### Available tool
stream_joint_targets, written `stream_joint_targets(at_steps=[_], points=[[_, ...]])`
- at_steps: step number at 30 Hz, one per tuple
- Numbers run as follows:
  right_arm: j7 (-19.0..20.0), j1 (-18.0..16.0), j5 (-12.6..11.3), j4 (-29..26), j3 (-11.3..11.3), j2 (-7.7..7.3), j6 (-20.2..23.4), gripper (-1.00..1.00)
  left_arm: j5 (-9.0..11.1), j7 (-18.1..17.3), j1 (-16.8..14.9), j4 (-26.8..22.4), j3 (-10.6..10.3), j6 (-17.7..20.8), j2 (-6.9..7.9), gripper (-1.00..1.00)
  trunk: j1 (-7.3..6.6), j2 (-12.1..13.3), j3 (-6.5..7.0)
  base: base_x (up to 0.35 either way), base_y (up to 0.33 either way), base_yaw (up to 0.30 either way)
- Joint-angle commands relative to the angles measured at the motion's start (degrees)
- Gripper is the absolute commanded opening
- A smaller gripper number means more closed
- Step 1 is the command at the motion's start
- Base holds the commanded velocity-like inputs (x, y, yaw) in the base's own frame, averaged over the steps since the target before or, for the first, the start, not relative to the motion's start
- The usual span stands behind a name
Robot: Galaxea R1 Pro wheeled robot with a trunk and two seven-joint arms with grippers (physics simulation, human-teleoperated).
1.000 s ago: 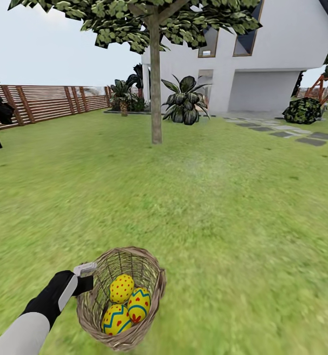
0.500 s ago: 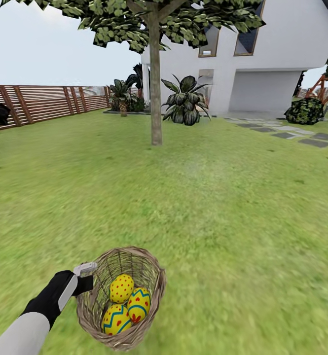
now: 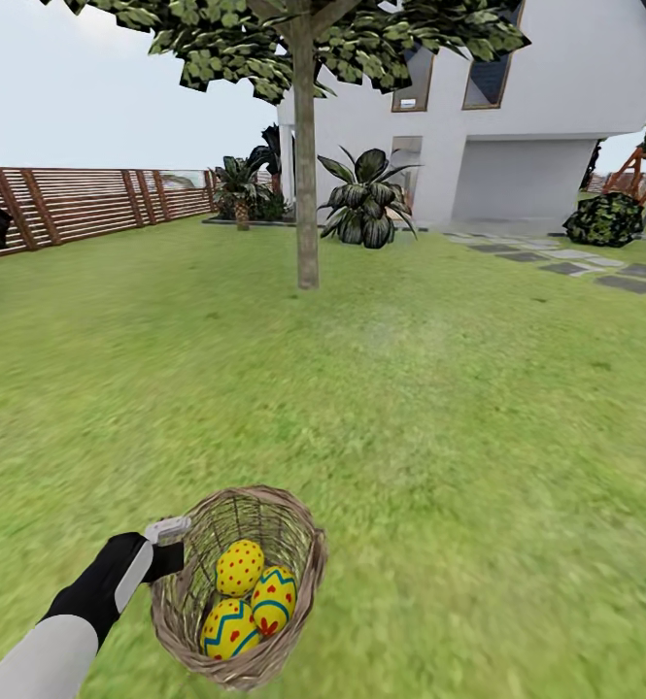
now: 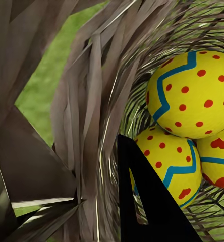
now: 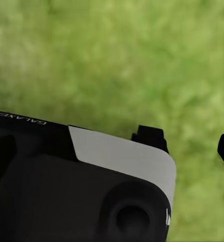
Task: Take the three Easter eggs out of the wicker basket on the lawn in the garden, then place them on the lawn next to a single tree (choose any tree) so that all three eggs are next to the same tree and none are left in the basket.
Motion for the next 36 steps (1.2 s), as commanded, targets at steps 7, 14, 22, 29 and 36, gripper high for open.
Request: stream_joint_targets(at_steps=[7, 14, 22, 29, 36], points=[[0.02, -0.05, 0.51, 0.02, 0.15, 0.0, -0.31, 1.0, 0.91, 0.5, -0.03, -0.02, -0.03, 0.24, 0.02, -1.0, 0.03, -0.03, -0.05, 0.34, 0.0, 0.0], [0.04, -0.05, 0.6, -0.06, 0.16, -0.01, -0.3, 1.0, 0.91, 0.44, -0.03, -0.02, 0.05, 0.24, 0.03, -1.0, 0.03, -0.03, -0.05, 0.341, 0.0, 0.0], [0.06, -0.05, 0.6, -0.07, 0.16, 0.0, -0.3, 1.0, 0.91, 0.44, -0.02, -0.05, 0.03, 0.24, -0.01, -1.0, 0.03, -0.03, -0.05, 0.34, 0.0, 0.0], [0.06, -0.05, 0.6, -0.07, 0.16, 0.0, -0.33, 1.0, 0.91, 0.49, -0.03, 0.01, -0.07, 0.24, -0.06, -1.0, 0.03, -0.03, -0.05, 0.34, 0.0, 0.0], [0.05, -0.05, 0.6, -0.07, 0.16, 0.0, -0.38, 1.0, 0.91, 0.49, -0.03, 0.07, -0.16, 0.24, -0.06, -1.0, 0.03, -0.03, -0.05, 0.341, 0.0, 0.0]])
